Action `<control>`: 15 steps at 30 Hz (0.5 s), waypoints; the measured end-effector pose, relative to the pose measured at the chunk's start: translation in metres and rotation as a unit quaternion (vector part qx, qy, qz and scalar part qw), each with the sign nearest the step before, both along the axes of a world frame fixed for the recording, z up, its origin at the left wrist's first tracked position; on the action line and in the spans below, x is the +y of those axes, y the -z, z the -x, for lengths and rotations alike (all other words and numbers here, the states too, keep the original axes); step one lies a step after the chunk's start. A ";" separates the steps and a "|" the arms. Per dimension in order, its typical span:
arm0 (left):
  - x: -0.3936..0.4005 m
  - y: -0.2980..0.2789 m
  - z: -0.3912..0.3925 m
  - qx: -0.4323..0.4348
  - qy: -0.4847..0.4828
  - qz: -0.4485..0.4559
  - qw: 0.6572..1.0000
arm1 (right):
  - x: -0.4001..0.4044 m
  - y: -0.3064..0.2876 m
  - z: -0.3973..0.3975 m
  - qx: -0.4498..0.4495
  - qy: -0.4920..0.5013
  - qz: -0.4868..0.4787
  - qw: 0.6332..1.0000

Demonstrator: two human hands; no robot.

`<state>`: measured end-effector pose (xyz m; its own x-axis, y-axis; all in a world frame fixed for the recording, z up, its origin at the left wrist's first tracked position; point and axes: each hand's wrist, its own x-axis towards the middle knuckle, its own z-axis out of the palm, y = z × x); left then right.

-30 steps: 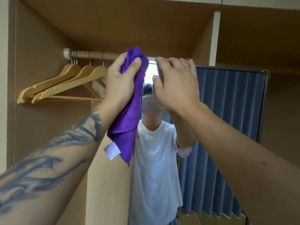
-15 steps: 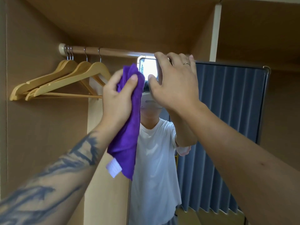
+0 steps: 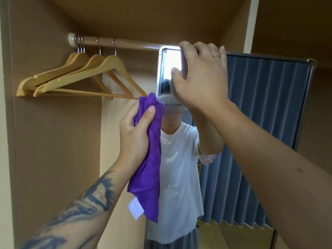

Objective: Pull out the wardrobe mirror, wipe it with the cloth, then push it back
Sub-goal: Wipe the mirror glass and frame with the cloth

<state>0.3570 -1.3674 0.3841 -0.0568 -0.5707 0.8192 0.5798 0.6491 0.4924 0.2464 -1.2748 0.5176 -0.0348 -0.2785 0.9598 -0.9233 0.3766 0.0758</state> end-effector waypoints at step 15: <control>0.001 -0.055 -0.006 -0.009 0.011 -0.009 1.000 | 0.006 -0.003 -0.002 -0.013 -0.010 -0.014 1.000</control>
<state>0.3626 -1.3661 0.4390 -0.0839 -0.5845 0.8070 0.5848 0.6268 0.5149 0.2485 -1.2683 0.5209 -0.0535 -0.3063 0.9504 -0.9323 0.3562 0.0624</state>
